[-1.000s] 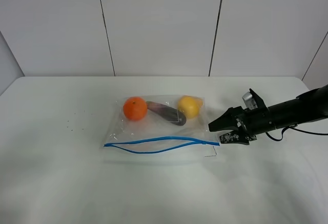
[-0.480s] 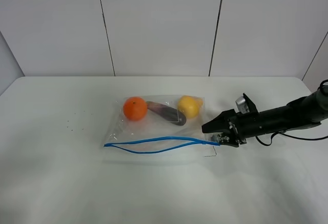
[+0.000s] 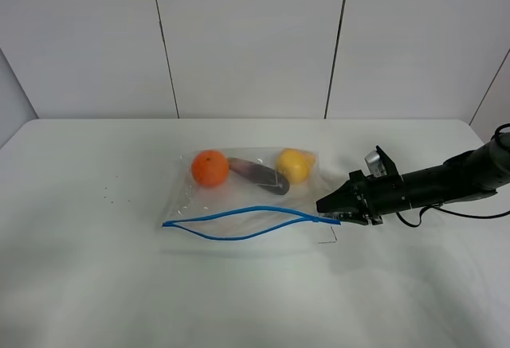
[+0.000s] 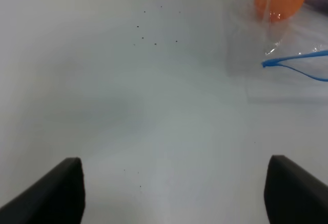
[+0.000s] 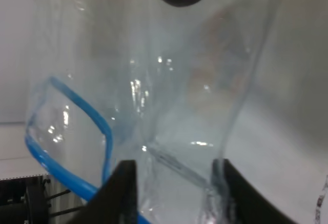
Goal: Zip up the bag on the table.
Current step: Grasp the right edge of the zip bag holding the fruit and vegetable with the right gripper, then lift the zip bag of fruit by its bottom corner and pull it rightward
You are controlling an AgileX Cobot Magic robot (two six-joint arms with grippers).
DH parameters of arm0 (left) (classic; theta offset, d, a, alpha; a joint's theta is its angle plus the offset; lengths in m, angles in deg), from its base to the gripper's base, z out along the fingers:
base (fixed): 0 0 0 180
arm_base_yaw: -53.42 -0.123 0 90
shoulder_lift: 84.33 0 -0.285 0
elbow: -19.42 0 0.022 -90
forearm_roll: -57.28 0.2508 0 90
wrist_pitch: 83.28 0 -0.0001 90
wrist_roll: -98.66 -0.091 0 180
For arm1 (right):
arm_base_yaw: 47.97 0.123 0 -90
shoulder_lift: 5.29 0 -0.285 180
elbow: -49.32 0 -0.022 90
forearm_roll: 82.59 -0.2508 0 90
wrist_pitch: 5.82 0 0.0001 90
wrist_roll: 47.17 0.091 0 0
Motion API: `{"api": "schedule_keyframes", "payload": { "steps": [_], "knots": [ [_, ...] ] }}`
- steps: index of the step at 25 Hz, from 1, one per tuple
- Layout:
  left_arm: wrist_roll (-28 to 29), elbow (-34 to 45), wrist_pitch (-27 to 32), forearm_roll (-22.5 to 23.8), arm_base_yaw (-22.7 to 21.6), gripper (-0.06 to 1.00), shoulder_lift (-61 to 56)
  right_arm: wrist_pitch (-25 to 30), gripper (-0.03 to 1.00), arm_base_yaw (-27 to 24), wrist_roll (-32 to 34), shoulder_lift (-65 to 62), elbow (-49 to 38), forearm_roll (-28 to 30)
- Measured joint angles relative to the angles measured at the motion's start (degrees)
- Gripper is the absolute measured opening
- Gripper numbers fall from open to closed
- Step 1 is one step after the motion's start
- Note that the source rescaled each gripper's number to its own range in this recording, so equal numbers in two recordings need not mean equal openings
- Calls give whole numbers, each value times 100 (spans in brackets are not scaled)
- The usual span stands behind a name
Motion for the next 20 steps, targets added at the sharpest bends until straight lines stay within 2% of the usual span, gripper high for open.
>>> {"api": "schedule_keyframes", "payload": {
  "steps": [4, 8, 11, 15, 20],
  "knots": [
    [0, 0, 0, 0, 0, 92, 0, 0, 23, 0, 0, 0, 0, 5],
    [0, 0, 0, 0, 0, 92, 0, 0, 18, 0, 5, 0, 0, 4],
    [0, 0, 0, 0, 0, 92, 0, 12, 1, 0, 5, 0, 0, 66],
    [0, 0, 0, 0, 0, 92, 0, 99, 0, 0, 5, 0, 0, 118],
    [0, 0, 0, 0, 0, 92, 0, 637, 0, 0, 319, 0, 0, -16]
  ]
}}
